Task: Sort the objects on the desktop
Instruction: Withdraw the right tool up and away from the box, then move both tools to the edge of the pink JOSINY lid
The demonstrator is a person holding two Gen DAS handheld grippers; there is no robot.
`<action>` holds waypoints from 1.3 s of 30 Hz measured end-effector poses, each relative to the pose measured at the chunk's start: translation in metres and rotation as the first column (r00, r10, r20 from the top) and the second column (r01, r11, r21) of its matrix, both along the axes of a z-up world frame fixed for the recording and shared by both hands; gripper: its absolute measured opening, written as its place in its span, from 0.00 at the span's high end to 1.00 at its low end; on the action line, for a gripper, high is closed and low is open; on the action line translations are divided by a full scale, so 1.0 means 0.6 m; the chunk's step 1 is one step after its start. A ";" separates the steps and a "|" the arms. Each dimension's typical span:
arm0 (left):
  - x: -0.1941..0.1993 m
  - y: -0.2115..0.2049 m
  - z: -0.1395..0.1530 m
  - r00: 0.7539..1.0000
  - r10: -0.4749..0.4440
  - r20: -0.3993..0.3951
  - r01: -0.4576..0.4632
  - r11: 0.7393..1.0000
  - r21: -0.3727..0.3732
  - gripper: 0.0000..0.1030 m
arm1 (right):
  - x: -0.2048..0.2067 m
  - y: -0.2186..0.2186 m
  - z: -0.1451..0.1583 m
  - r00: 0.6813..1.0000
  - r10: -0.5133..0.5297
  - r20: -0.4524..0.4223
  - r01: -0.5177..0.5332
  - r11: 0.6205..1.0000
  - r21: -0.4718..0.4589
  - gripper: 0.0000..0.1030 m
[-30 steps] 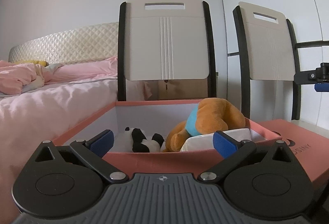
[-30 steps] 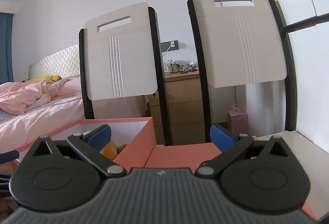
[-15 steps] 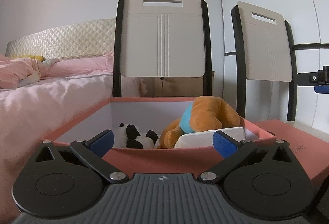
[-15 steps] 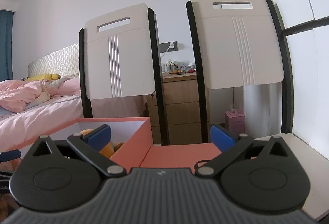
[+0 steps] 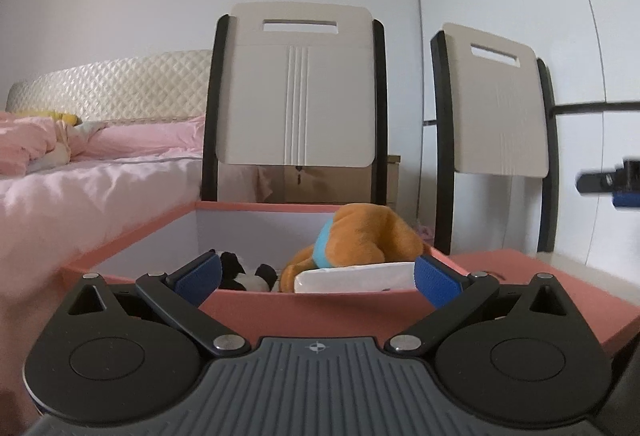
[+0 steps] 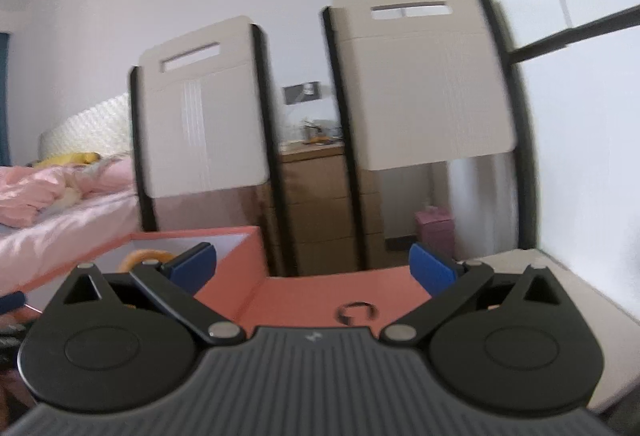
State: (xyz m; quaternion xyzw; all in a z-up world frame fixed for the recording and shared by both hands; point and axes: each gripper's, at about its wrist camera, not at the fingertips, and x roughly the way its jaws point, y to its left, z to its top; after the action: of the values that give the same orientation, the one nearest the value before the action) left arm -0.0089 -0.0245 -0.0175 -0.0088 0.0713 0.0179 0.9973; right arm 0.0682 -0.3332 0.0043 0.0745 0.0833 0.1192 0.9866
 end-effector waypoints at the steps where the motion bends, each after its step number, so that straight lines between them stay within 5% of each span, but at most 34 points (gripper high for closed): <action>1: -0.005 -0.004 -0.001 1.000 0.003 0.002 -0.003 1.000 -0.006 0.00 | -0.002 -0.012 -0.002 1.000 -0.008 -0.009 0.008 1.000 0.003 0.00; 10: -0.039 -0.074 -0.036 0.998 -0.064 -0.024 0.064 0.998 0.006 0.00 | -0.030 -0.118 -0.056 0.992 -0.086 -0.091 0.080 0.994 -0.074 0.00; 15: -0.023 -0.115 -0.078 0.980 -0.163 -0.116 0.169 0.984 0.047 0.00 | -0.024 -0.175 -0.092 0.974 -0.077 -0.215 0.089 0.995 0.044 0.00; 26: 0.005 -0.173 -0.126 0.935 -0.273 -0.225 0.290 0.956 0.043 0.00 | 0.023 -0.178 -0.149 0.974 -0.014 -0.227 -0.001 0.998 -0.067 0.00; 30: 0.016 -0.180 -0.139 0.919 -0.298 -0.256 0.313 0.950 0.017 0.00 | 0.029 -0.198 -0.160 0.971 -0.019 -0.240 0.014 1.000 -0.021 0.00; 39: 0.005 -0.205 -0.151 0.915 -0.307 -0.260 0.342 0.935 0.100 0.00 | 0.031 -0.203 -0.173 0.950 0.000 -0.311 0.010 0.999 0.030 0.00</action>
State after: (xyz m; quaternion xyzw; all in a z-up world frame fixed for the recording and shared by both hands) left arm -0.0059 -0.1473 -0.1080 0.0768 0.1906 -0.1420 0.9683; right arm 0.0868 -0.4553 -0.0997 0.1082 0.2356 0.1045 0.9601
